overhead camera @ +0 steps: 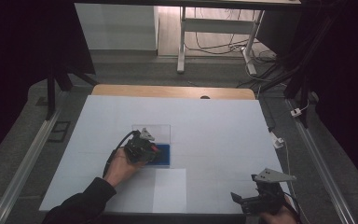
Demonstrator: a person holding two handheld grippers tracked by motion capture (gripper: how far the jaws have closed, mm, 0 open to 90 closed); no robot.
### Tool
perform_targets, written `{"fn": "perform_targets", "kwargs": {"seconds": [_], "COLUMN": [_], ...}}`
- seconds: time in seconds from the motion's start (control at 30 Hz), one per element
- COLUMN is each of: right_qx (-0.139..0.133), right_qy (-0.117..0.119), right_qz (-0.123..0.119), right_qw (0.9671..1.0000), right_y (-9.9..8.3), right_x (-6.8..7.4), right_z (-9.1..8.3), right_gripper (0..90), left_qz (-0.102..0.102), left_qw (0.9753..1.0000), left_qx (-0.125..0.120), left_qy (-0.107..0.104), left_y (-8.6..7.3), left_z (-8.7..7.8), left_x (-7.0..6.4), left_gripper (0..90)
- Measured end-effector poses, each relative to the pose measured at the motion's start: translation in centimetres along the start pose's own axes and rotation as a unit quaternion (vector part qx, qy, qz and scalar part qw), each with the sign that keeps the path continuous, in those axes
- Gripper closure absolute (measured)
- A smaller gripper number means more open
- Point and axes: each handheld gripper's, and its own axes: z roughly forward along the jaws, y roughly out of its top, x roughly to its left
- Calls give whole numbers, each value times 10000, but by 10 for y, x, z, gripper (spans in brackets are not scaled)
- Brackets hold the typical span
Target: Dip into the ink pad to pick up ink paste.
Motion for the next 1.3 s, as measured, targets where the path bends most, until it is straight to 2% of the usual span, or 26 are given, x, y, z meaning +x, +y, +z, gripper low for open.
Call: {"fn": "perform_targets", "kwargs": {"seconds": [0.13,0.33,0.53,0.63,0.83,1.07,1.3], "right_qx": [24,51,-4,-14,-20,-94,-57], "right_qy": [11,-4,56,81,114,200,201], "right_qz": [5,-40,21,35,73,163,150], "right_qw": [10000,10000,10000,10000,9999,9996,9997], "right_y": [0,0,0,0,0,-1,0], "right_x": [0,1,-1,-2,-2,-5,-4], "right_z": [1,1,0,-1,-1,-2,-1], "right_gripper": [0,2,2,2,0,0,0], "left_qz": [131,-134,-174,-154,-167,-165,-203], "left_qw": [9997,9998,9995,9995,9991,9994,9995], "left_qx": [26,5,-53,-92,-303,-190,-43], "left_qy": [213,-138,-269,-244,-239,-232,-225], "left_y": [1,1,0,0,1,-4,-9], "left_z": [0,-1,-2,-5,-22,-32,-28], "left_x": [-7,5,10,11,15,20,20], "left_gripper": [590,587,583,582,582,581,581]}}
